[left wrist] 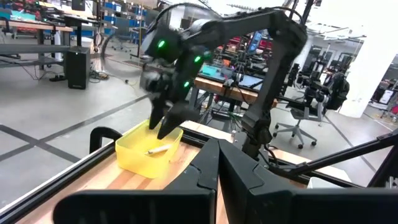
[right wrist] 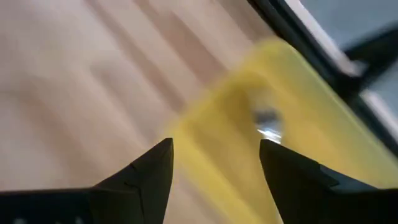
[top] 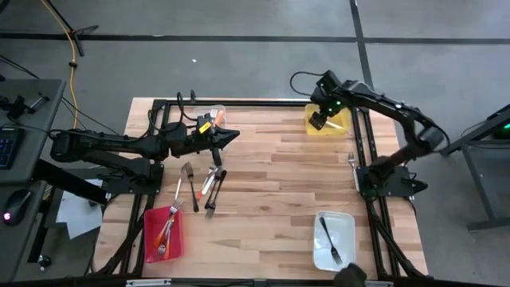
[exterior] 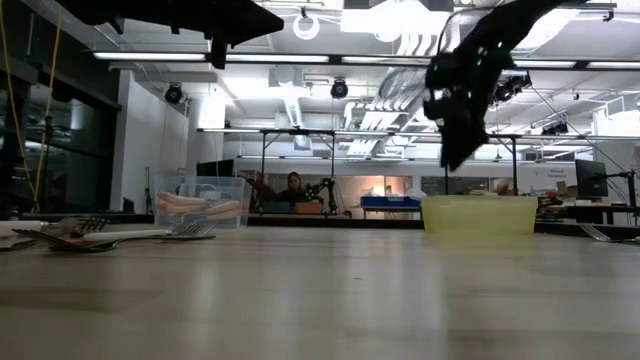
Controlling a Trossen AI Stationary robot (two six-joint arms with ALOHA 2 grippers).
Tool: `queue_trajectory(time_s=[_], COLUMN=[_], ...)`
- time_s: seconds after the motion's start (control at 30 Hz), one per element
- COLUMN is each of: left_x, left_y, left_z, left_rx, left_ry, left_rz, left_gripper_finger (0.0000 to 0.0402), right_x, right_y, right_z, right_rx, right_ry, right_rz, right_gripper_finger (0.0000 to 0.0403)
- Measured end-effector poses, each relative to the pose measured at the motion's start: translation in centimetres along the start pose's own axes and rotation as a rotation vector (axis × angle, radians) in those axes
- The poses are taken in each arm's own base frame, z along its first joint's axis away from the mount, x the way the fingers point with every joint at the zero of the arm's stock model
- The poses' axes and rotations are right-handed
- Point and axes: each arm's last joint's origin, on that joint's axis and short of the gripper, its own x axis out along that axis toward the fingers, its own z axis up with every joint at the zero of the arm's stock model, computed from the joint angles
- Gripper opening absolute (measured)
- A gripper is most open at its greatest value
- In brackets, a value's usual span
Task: Sort silverware by color (type)
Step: Put the white fork into the yellow bin
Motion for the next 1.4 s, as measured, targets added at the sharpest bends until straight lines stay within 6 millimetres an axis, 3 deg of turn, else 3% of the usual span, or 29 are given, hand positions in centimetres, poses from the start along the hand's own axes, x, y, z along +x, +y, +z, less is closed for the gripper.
queue_trajectory(time_s=[0.2, 0.47, 0.67, 0.83, 0.97, 1.4], left_x=[0.0, 0.0, 0.0, 0.0, 0.0, 0.0], left_y=[0.0, 0.0, -0.4, -0.4, -0.4, -0.4], left_z=[0.0, 0.0, -0.1, -0.1, -0.1, -0.1], left_rx=[-0.001, -0.019, -0.019, -0.019, -0.018, -0.018], left_ry=[0.0, 0.004, 0.029, 0.033, 0.032, 0.032], left_rz=[0.0, -0.016, -0.132, -0.15, -0.148, -0.146], left_gripper_finger=[0.0, 0.0, 0.0, 0.0, 0.0, 0.0], right_x=[-3.2, -2.7, -3.4, -4.2, -4.3, -4.3], right_y=[5.4, 14.3, 18.6, 20.2, 20.4, 20.4], right_z=[0.2, -2.1, -3.7, -4.2, -4.3, -4.3], right_rx=[-0.055, -0.148, -0.211, -0.352, -0.422, -0.397], right_ry=[-0.27, -0.609, -0.77, -0.893, -0.944, -0.937], right_rz=[0.287, 0.622, 0.784, 0.746, 0.666, 0.671], right_gripper_finger=[0.0224, 0.0224, 0.0224, 0.0224, 0.0224, 0.0224])
